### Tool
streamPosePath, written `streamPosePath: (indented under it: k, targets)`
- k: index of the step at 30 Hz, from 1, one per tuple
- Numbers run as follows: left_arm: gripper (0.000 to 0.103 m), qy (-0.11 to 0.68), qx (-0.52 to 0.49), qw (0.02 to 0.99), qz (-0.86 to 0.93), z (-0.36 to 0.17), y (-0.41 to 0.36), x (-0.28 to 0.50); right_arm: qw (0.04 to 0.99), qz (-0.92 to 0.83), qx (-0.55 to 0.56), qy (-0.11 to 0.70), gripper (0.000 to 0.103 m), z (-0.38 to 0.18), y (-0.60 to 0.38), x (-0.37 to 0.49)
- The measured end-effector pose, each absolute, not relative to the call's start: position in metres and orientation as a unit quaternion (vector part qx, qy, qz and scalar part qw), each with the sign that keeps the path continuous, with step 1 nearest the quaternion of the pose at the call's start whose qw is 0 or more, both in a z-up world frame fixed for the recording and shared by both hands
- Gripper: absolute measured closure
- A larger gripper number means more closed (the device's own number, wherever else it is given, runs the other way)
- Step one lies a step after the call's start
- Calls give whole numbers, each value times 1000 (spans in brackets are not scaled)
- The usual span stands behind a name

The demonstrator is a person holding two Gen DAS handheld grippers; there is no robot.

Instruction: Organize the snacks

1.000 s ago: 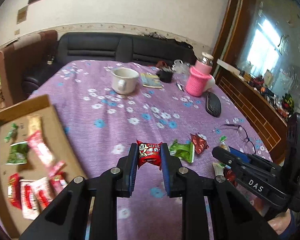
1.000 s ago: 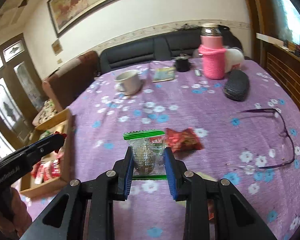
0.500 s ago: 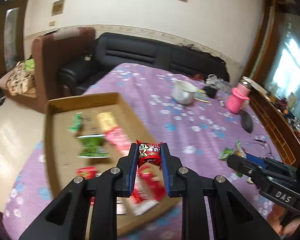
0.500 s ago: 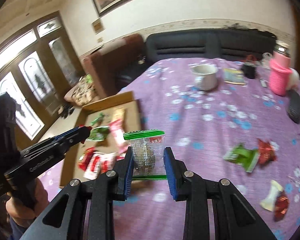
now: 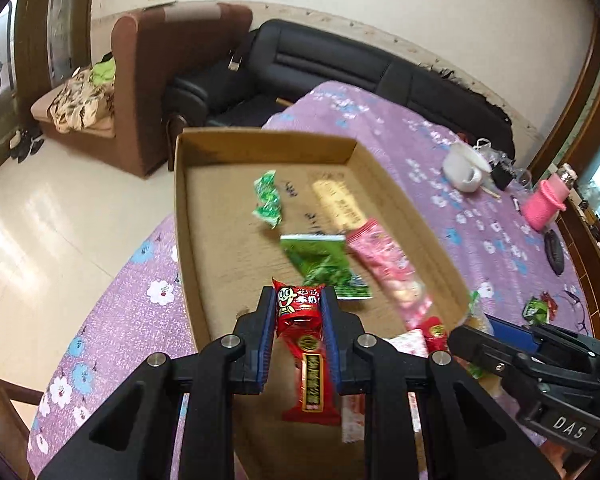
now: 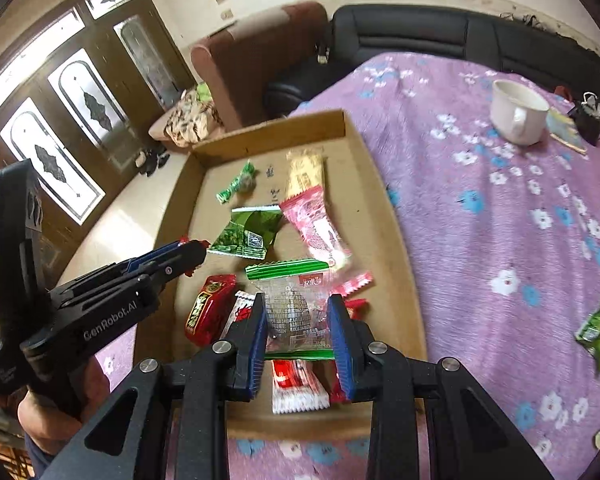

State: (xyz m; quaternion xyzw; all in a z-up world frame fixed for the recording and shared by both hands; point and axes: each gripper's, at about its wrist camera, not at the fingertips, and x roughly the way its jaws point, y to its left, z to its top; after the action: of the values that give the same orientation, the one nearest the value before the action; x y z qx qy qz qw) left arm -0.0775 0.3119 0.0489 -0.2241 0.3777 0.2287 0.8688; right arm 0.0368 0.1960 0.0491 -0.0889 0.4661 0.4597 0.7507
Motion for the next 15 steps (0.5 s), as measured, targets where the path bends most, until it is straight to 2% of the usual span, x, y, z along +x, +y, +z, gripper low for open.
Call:
streamPosePath:
  k: [15]
  targets:
    - [81,394,-212,864,230,30,314,-67,752,447,-113,472,69,31,223,39]
